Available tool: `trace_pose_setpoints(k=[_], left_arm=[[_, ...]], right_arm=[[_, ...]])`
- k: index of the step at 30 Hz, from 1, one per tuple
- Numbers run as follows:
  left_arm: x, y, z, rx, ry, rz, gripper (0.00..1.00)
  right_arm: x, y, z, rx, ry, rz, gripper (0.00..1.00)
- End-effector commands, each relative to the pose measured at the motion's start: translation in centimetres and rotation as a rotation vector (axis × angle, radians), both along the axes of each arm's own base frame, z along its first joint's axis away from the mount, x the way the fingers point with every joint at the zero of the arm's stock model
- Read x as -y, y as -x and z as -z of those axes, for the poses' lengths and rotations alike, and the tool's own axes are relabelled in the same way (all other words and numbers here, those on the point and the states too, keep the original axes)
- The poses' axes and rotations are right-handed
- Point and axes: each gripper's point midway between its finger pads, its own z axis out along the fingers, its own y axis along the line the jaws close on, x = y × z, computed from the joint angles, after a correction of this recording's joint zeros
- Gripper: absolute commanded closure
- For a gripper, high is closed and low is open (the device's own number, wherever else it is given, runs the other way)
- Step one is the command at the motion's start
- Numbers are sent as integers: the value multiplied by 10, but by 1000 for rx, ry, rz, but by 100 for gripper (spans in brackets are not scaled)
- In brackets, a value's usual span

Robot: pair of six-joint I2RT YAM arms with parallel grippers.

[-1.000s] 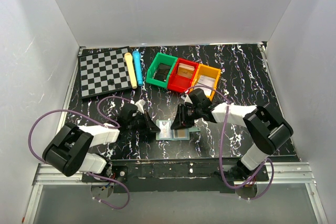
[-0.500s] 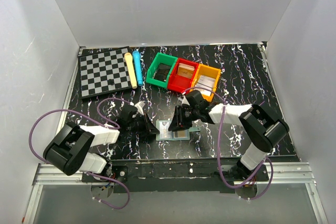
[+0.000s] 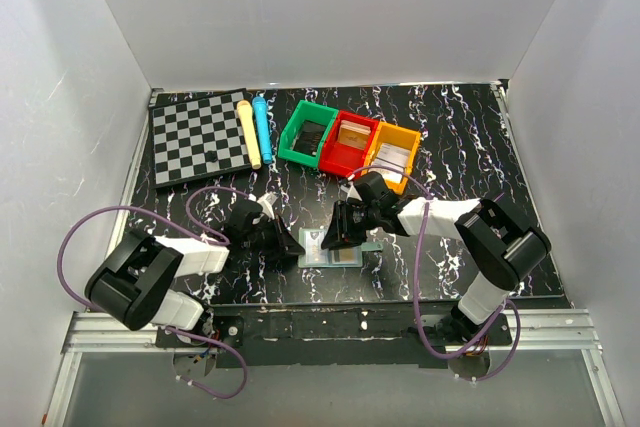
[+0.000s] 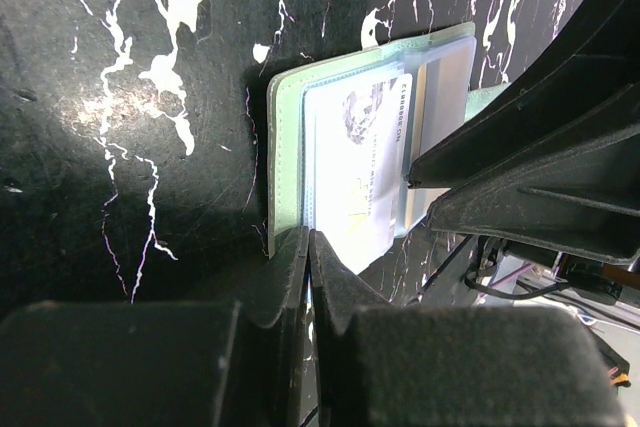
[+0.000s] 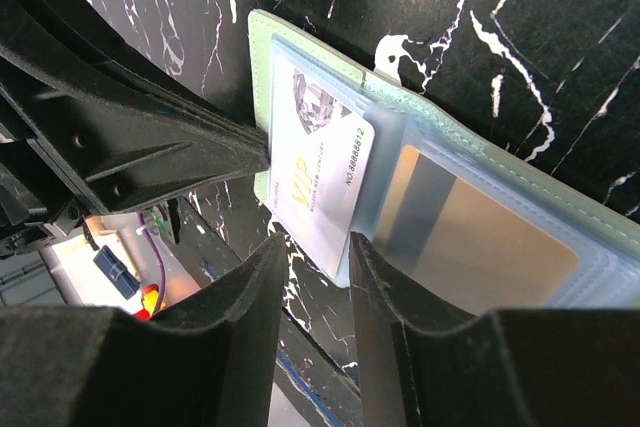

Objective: Take the credit cards out of the card holder
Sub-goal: Remove the credit card from the card holder.

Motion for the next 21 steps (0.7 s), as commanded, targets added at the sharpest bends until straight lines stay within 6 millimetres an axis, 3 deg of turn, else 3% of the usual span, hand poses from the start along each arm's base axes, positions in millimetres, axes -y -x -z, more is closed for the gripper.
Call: trace_pose_setpoints(k=[1, 11, 21], left_arm=[[-3, 4, 8, -15, -21, 3, 99], [-4, 6, 11, -25, -21, 0, 100], [-4, 7, 12, -29, -20, 2, 100]], right_arm=[[-10, -9, -11, 39, -37, -7, 60], [-9, -9, -4, 22, -15, -1, 60], [-16, -7, -12, 37, -57, -25, 60]])
